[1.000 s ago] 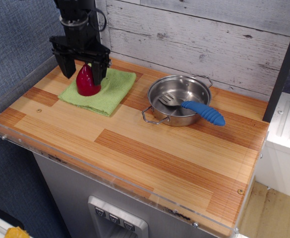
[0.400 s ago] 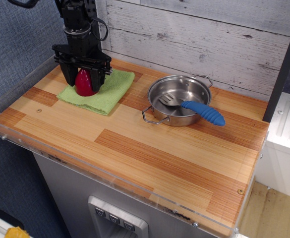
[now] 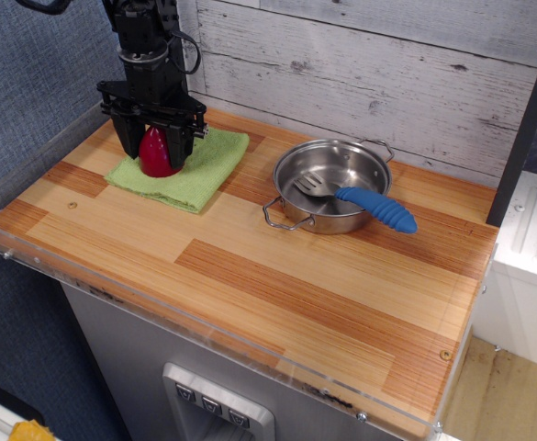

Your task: Put the food in the front right on the table

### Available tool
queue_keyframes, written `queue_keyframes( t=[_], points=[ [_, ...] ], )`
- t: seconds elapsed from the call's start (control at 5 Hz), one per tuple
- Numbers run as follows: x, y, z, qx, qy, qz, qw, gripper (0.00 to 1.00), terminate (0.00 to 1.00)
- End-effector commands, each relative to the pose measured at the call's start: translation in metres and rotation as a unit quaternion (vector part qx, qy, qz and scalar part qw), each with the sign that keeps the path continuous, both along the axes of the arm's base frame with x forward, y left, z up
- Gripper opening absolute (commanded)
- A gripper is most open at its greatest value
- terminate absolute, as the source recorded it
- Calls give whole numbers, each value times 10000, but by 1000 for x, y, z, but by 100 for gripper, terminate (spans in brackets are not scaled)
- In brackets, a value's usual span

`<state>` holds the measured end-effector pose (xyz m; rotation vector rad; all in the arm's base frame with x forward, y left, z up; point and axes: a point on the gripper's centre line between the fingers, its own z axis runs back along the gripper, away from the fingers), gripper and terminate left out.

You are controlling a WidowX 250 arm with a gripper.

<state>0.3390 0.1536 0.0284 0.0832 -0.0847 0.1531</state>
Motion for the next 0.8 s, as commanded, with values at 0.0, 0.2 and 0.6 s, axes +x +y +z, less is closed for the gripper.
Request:
queue_keyframes(
  t=[0.0, 0.2, 0.6],
  points=[
    [2, 12, 65, 283, -663, 246, 9971, 0, 0],
    [-1, 12, 85, 367, -780, 377, 9956, 0, 0],
    [-16, -13, 92, 262, -840, 242, 9958, 0, 0]
  ],
)
